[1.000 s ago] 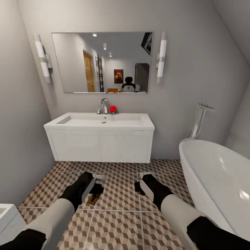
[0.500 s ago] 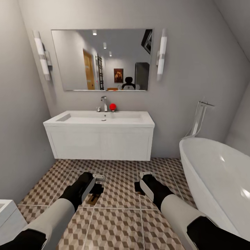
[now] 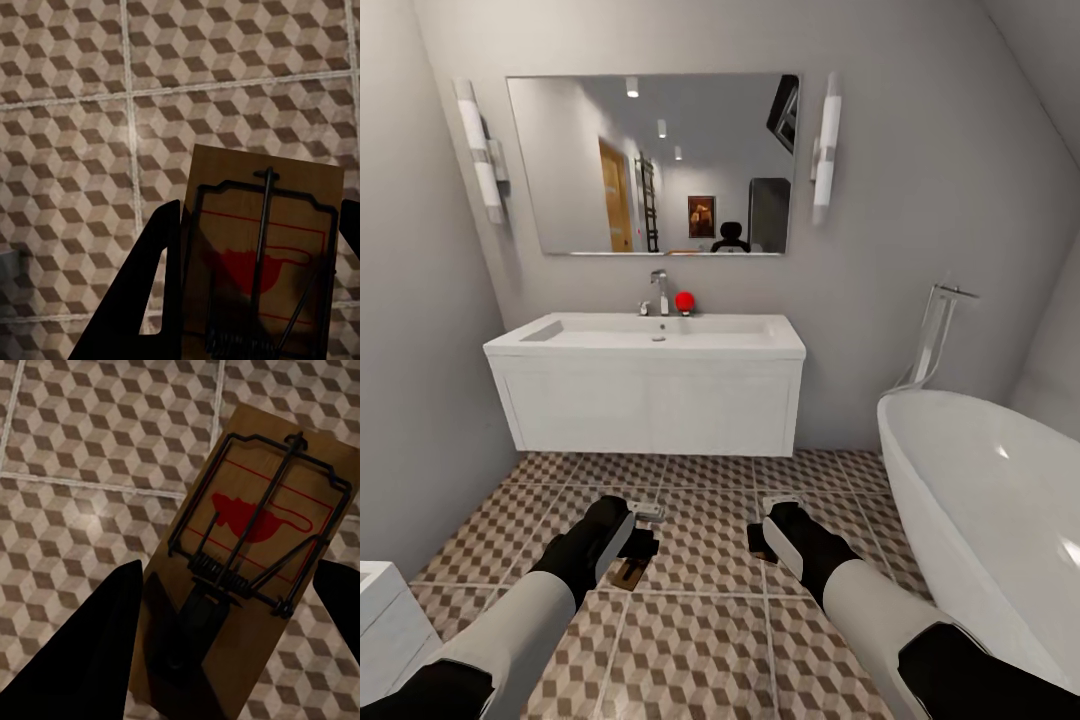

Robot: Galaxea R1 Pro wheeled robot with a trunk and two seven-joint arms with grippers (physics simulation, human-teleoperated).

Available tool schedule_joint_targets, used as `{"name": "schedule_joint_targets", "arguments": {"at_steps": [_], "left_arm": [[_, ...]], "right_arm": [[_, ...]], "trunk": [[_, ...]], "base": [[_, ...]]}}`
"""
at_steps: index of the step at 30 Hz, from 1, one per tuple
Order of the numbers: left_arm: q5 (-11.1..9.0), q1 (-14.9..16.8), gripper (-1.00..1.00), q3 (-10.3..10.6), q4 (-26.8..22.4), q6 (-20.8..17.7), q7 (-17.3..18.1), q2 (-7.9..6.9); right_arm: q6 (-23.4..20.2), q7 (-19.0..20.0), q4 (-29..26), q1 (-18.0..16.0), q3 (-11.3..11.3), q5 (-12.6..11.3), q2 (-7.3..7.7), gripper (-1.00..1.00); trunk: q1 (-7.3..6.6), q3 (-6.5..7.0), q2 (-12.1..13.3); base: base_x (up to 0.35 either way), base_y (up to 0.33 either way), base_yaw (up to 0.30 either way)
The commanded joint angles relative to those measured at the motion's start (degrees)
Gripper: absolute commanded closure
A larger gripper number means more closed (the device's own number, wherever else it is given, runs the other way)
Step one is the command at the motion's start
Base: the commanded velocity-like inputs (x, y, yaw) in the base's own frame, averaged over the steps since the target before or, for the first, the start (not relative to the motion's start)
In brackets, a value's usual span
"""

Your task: Take the four mousetraps from the cabinet in the bathroom and place them on the bathroom floor. Make sure all four end up on the same floor surface, and ensure that at least two of them are either under or directly next to the same bathroom sink.

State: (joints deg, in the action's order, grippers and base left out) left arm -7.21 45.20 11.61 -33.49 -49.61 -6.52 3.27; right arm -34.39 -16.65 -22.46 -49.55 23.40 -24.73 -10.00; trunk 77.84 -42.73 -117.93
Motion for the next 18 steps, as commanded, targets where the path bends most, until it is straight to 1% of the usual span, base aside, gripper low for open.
{"name": "schedule_joint_targets", "arguments": {"at_steps": [1, 18], "left_arm": [[-0.5, 0.0, 1.00, 0.3, -0.1, -0.2, -0.5, -0.03], [-0.5, 0.0, 1.00, 0.3, -0.6, -0.4, -0.5, 0.07]], "right_arm": [[-0.2, -0.5, 0.0, 0.0, 0.3, -0.5, 0.00, 1.00], [-0.1, -0.5, -0.2, 0.0, 0.3, -0.5, 0.00, 1.00]], "trunk": [[0.22, -0.24, -0.4], [3.95, -3.30, -7.3]], "base": [[0.000, 0.000, 0.000], [0.000, 0.000, 0.000]]}}
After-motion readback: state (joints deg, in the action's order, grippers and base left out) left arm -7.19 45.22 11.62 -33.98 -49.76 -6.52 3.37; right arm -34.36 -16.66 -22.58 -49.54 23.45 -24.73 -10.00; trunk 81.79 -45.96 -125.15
